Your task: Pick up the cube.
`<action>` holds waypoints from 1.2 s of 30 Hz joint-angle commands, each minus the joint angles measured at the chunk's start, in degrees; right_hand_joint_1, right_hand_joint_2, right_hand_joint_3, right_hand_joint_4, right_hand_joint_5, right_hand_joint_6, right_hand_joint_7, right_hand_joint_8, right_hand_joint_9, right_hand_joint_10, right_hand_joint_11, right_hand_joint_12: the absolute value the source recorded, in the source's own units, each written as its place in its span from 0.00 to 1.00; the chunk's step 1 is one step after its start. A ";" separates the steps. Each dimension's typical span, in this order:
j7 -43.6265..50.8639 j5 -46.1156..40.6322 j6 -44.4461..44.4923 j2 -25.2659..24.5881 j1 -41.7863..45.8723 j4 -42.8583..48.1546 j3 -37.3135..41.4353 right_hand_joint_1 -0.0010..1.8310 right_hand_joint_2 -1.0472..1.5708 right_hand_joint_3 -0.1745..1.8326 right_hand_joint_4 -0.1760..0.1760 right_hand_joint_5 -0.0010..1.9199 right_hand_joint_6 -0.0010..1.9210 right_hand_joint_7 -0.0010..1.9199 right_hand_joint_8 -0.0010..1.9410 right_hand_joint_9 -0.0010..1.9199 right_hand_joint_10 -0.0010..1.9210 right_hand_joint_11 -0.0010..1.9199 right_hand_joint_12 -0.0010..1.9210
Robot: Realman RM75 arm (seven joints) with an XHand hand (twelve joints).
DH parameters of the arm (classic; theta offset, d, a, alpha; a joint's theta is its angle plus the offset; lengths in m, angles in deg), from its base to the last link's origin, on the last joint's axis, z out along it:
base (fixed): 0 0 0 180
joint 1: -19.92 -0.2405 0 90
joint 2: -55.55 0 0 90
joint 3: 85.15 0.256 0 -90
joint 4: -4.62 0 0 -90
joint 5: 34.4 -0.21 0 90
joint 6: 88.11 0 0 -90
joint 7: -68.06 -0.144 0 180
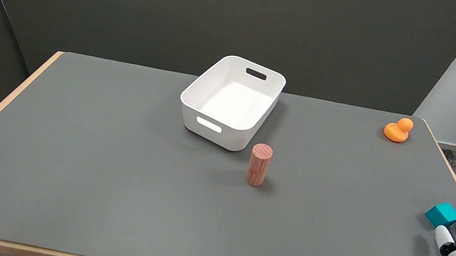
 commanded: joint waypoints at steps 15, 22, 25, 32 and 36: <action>0.08 0.11 -3.71 0.35 -2.24 1.79 -0.15 0.40 0.67 0.58 0.59 0.15 0.32 0.24 0.27 0.18 0.43 0.08 0.66; 0.10 0.06 -3.45 0.27 -2.17 1.77 -0.14 0.39 0.67 0.58 0.57 0.15 0.30 0.24 0.27 0.18 0.43 0.08 0.66; 0.10 0.06 -3.35 0.27 -2.17 1.77 -0.21 0.38 0.66 0.58 0.57 0.15 0.29 0.23 0.27 0.18 0.43 0.08 0.66; 0.10 0.46 -3.27 0.35 -2.27 1.77 -0.16 0.36 0.66 0.55 0.57 0.15 0.26 0.23 0.23 0.17 0.44 0.08 0.68; 0.29 0.84 -3.45 0.59 -2.66 1.63 -0.41 0.31 0.65 0.54 0.59 0.14 0.25 0.21 0.21 0.16 0.43 0.08 0.68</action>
